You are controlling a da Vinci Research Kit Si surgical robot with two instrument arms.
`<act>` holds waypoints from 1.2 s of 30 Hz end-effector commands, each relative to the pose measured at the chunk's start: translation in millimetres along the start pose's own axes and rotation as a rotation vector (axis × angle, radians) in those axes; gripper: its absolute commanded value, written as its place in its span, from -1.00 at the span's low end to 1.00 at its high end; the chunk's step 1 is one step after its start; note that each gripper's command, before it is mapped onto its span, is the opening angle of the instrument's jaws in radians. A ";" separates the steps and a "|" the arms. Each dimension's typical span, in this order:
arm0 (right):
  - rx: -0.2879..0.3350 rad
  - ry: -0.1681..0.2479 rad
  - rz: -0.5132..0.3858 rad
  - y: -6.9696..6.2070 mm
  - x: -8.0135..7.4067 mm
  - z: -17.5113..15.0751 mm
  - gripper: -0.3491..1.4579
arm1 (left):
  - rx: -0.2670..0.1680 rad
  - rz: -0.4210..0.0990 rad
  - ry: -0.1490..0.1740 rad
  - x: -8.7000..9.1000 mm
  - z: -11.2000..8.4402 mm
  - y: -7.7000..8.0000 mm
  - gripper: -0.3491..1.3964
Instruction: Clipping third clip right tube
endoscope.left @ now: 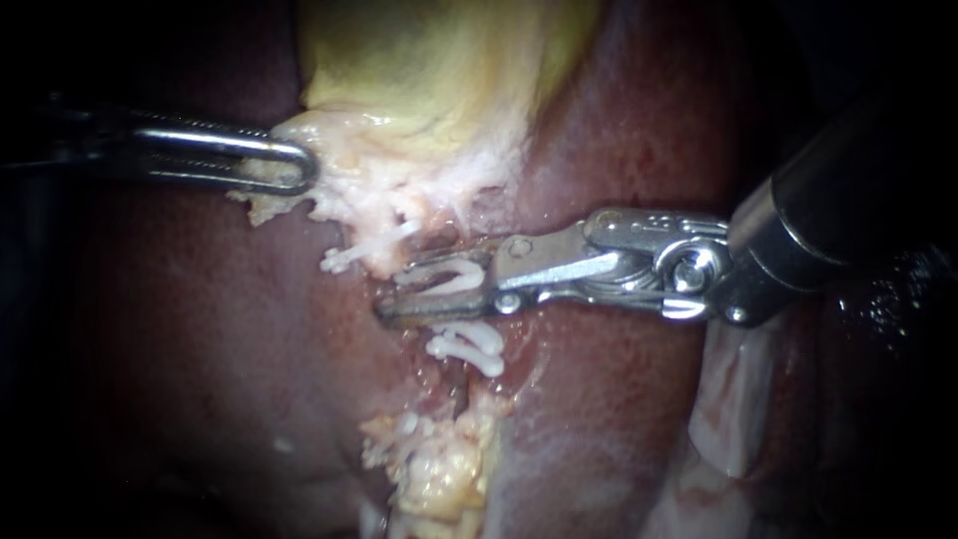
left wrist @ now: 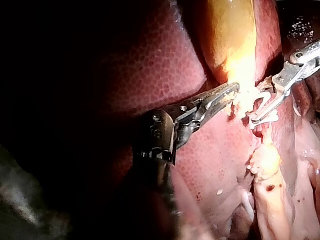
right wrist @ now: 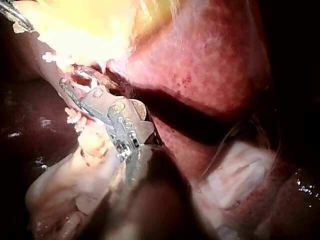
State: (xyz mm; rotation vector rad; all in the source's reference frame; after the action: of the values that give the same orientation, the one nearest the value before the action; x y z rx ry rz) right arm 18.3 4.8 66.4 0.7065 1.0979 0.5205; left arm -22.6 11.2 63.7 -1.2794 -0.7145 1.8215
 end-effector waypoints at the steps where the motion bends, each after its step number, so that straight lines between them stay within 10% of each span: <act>1: 0.002 0.006 -0.001 0.0 0.0 -0.1 -0.43 | 0.000 0.000 0.000 0.0 0.0 0.0 -1.00; 21: 0.061 0.060 0.029 -2.3 0.4 -6.1 -0.06 | 0.001 0.001 0.000 -0.1 -0.3 -0.4 -1.00; 36: 0.064 0.080 0.082 2.9 -1.0 -7.1 -0.07 | 0.001 0.001 0.000 -0.1 -0.4 -0.4 -1.00</act>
State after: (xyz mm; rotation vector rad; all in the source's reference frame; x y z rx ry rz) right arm 11.3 8.0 67.5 0.7935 1.1698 0.5908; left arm -22.1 11.4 64.0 -1.2793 -0.7133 1.8222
